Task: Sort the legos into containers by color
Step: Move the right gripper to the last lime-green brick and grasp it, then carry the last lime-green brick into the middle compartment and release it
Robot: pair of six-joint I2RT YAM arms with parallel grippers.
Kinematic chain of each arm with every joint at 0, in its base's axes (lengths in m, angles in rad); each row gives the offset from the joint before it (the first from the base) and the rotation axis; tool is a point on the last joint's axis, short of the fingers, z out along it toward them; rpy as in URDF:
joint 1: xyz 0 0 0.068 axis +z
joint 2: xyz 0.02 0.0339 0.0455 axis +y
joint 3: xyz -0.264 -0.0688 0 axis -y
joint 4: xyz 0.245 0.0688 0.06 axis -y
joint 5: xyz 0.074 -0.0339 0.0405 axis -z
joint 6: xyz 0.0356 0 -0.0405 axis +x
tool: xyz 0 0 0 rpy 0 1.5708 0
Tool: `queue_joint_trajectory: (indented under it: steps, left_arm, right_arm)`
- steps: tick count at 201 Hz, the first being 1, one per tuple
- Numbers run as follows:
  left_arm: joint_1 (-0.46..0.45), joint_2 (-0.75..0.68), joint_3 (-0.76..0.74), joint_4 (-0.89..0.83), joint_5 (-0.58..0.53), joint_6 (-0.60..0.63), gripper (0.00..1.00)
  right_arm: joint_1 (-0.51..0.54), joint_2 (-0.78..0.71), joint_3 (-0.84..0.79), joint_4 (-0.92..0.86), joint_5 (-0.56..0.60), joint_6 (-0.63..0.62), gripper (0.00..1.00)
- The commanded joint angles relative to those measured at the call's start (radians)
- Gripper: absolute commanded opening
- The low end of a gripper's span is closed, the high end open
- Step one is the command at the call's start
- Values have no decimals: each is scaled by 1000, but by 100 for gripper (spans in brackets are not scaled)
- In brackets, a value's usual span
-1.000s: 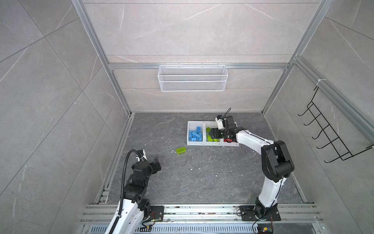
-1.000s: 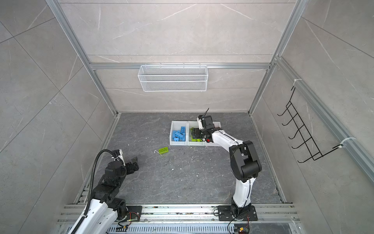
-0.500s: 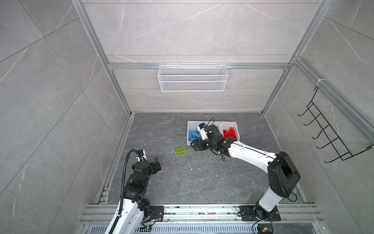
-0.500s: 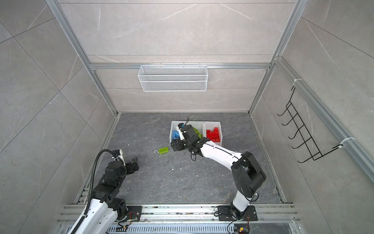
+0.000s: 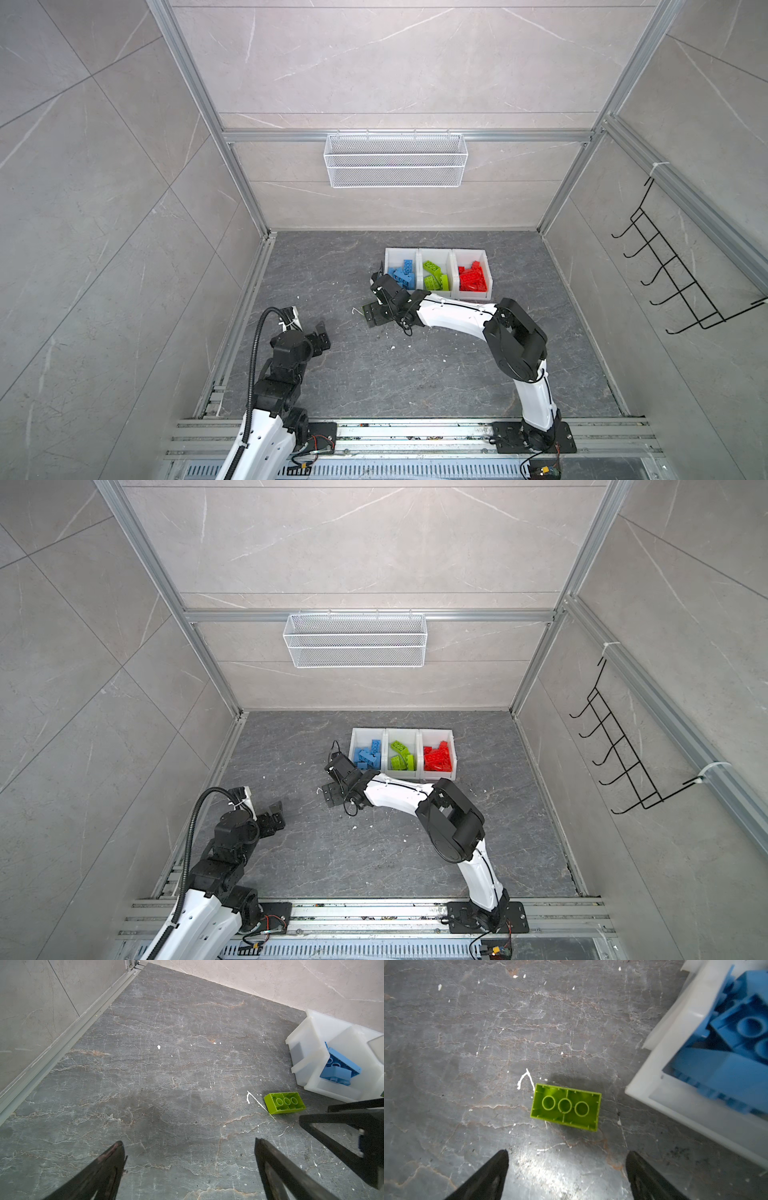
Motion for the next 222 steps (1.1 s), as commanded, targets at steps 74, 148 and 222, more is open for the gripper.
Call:
queue_joint_trajectory:
  steps: [74,148,222]
  left_arm:
    - [7,-94,-2,0,9,1,99]
    - [10,-109,-4,-3,10,2,99]
    - [9,-108,-4,-3,8,2,99]
  right_arm:
    - [29,215,288,-229,119,-40,91]
    - [33,300,403,-284,117,-33,84]
    - [41,123,209,-118,99,-67,67]
